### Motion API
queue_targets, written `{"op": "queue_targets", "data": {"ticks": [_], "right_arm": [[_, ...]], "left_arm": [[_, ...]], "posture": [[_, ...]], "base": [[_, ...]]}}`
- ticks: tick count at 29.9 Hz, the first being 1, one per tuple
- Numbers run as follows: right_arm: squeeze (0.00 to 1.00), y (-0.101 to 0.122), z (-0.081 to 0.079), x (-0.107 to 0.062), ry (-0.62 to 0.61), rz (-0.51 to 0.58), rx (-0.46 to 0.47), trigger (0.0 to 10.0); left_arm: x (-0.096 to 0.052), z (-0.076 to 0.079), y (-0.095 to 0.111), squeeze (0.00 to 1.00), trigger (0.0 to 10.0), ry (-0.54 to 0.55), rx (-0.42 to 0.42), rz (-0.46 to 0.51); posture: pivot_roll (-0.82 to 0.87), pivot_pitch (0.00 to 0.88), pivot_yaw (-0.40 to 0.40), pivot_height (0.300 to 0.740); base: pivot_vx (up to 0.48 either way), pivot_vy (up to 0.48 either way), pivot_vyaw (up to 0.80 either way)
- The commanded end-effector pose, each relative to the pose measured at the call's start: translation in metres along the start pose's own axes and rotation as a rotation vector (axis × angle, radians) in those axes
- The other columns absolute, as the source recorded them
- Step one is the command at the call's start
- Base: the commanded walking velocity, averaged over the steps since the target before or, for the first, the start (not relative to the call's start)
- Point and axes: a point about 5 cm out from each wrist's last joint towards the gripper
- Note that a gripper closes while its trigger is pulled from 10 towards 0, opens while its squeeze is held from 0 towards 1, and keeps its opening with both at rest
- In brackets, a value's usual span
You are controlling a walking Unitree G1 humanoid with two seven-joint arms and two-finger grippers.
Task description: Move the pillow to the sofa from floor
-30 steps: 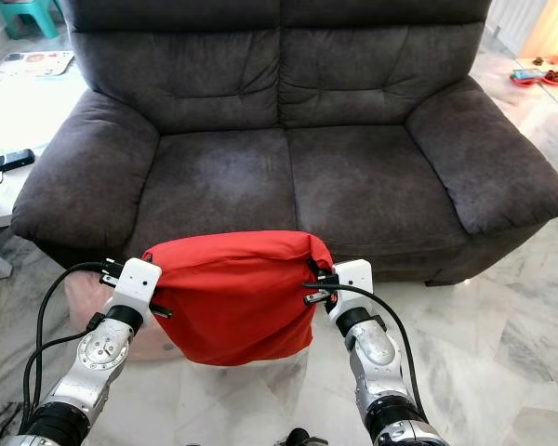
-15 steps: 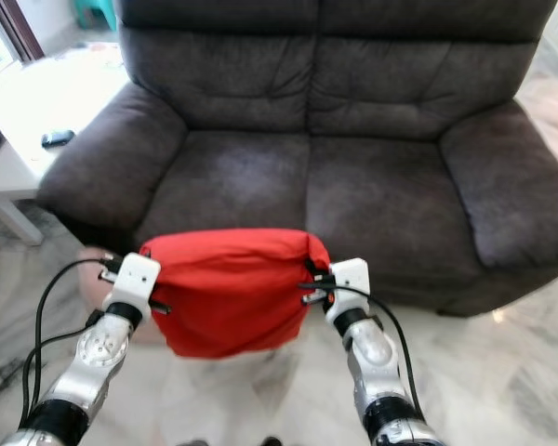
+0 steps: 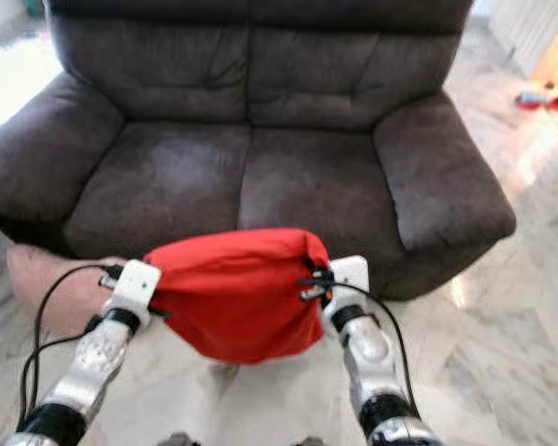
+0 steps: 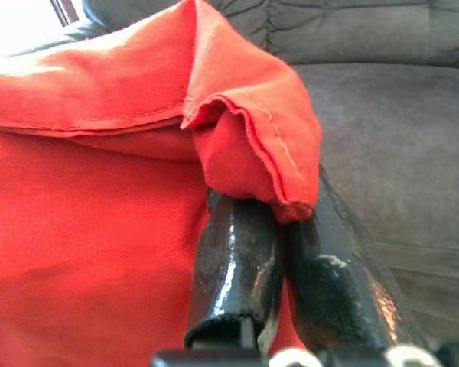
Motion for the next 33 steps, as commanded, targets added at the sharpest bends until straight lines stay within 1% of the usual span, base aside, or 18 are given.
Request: {"op": "queue_targets", "data": {"ticks": [1,4,17,21,27,29,32,33], "right_arm": [[0.00,0.005,0.017,-0.006,-0.077,0.029,0.023,10.0],[0.00,0.006,0.017,-0.006,-0.077,0.030,0.012,10.0],[0.00,0.005,0.015,-0.006,-0.075,0.026,0.009,10.0],[0.00,0.005,0.014,-0.005,-0.072,0.028,0.010,10.0],[0.00,0.006,0.012,-0.004,-0.068,0.037,0.015,10.0],[0.00,0.008,0.010,-0.003,-0.062,0.051,0.012,10.0],[0.00,0.010,0.010,-0.002,-0.059,0.061,0.010,10.0],[0.00,0.013,0.009,-0.001,-0.057,0.073,0.007,10.0]], "left_arm": [[0.005,-0.019,0.008,0.00,10.0,0.096,-0.015,0.040],[0.005,-0.018,0.009,0.00,10.0,0.096,-0.016,0.040],[0.003,-0.018,0.007,0.00,10.0,0.103,-0.012,0.038],[0.003,-0.018,0.010,0.00,10.0,0.101,-0.019,0.057],[0.002,-0.019,0.020,0.00,10.0,0.117,-0.035,0.111],[0.001,-0.021,0.025,0.00,10.0,0.123,-0.030,0.136],[0.001,-0.021,0.026,0.00,10.0,0.125,-0.029,0.138],[0.001,-0.023,0.029,0.00,10.0,0.133,-0.040,0.153]], "posture": [[0.07,0.141,-0.007,0.740],[0.07,0.140,-0.009,0.740],[0.08,0.146,-0.011,0.740],[0.08,0.146,-0.011,0.740],[0.08,0.149,-0.011,0.740],[0.08,0.148,-0.011,0.740],[0.08,0.148,-0.011,0.740],[0.08,0.148,-0.010,0.740]], "base": [[0.000,-0.364,-0.80],[0.000,-0.365,-0.74],[0.000,-0.345,0.00],[0.000,0.000,0.00],[0.000,0.000,0.00],[0.000,0.000,0.00],[0.000,0.000,0.00],[0.000,0.000,0.00]]}}
Point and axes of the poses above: a point about 5 cm out from each wrist's last joint towards the gripper, its own x axis pointing out of the wrist towards the gripper, its own y axis along the axis of the wrist's last joint, z = x × y, and after that the axes turned 11 degrees about x, right-handed
